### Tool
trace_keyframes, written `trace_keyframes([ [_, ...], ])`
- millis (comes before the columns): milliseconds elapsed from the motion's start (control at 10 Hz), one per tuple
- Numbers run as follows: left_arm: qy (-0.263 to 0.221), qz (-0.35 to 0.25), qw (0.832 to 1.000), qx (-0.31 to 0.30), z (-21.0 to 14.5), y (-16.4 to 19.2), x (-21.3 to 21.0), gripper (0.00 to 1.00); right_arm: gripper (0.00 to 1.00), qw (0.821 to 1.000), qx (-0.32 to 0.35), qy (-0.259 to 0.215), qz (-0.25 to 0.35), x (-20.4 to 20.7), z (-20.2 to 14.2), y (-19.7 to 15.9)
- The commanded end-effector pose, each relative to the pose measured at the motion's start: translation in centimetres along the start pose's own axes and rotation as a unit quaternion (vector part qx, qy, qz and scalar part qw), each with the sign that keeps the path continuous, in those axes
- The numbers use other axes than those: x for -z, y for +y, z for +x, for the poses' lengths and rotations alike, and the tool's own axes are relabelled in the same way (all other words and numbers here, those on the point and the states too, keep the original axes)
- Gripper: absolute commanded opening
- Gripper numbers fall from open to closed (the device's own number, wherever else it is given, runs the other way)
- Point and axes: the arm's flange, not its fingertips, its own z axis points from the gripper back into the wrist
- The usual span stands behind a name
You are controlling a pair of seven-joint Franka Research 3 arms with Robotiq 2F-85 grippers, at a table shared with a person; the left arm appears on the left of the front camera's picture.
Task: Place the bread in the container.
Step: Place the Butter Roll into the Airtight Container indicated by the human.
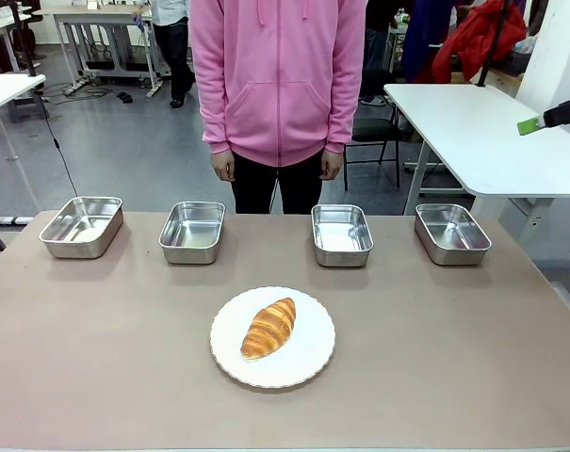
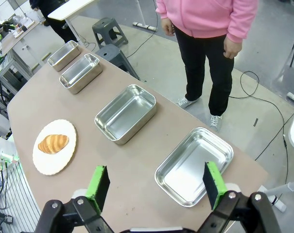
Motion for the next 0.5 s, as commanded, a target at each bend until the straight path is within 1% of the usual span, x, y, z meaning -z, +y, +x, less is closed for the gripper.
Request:
trace_keyframes([
  [0,-0.001,-0.003,1.0,0.005,0.02,-0.12,-0.14,1.0,1.0,1.0,-0.001,-0.002,0.002,0.02,0.09,0.06],
  [400,-0.001,-0.003,1.0,0.005,0.02,-0.12,-0.14,1.0,1.0,1.0,-0.001,-0.002,0.002,0.02,0.09,0.06],
])
